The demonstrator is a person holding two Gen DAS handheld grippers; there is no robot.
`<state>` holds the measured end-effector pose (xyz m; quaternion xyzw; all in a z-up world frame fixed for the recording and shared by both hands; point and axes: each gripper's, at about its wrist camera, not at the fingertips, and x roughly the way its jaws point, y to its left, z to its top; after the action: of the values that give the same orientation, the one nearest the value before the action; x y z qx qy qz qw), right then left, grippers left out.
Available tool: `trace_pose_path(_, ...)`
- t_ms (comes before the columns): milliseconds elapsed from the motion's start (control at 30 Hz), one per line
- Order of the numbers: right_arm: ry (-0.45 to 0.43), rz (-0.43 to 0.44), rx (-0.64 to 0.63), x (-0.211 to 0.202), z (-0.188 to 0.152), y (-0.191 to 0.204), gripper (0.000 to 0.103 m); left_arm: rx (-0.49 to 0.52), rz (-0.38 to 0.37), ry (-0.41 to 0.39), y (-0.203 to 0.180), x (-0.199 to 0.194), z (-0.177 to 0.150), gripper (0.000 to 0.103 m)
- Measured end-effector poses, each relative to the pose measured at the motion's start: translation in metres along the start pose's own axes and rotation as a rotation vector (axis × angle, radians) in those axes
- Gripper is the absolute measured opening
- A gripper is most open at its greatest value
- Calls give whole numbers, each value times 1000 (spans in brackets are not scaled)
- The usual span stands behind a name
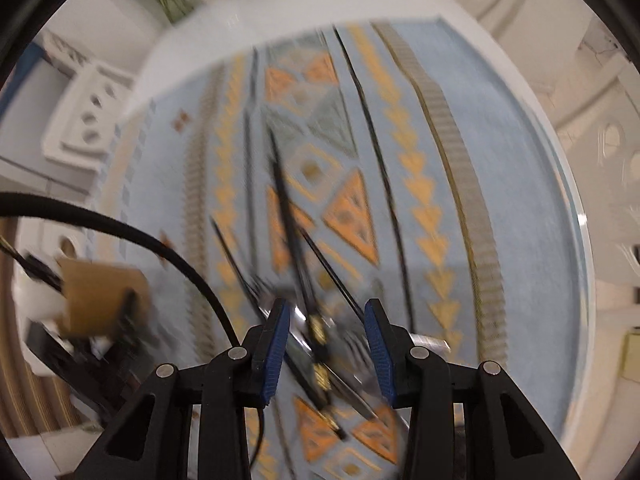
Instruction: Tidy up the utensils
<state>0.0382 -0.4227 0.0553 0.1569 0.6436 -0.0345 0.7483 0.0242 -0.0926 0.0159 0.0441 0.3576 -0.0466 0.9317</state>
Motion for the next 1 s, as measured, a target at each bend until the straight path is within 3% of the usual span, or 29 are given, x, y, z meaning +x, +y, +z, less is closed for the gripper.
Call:
trace_pose_path(133, 75, -48, -65, 12, -20, -3, 38, 2, 2, 2, -2, -1, -2, 97)
trace_pose_path(333, 180, -47, -122, 29, -37, -9, 38, 3, 1, 7, -7, 8, 4, 97)
trace_pose_path(467, 222, 11, -80, 39, -40, -31, 38, 2, 0, 7, -7, 8, 4, 97)
trace_pose_path(767, 231, 147, 14, 57, -32, -69, 38, 2, 1, 8, -7, 8, 4, 97)
trace_pose_path(867, 212, 125, -14, 54, -32, -65, 34, 2, 0, 8, -7, 8, 4, 97)
trace_pose_path(933, 206, 108, -44, 50, -33, -52, 23, 2, 0, 8, -7, 8, 4, 97)
trace_pose_path(1000, 207, 67, -60, 51, -32, -40, 23, 2, 0, 8, -7, 8, 4, 97)
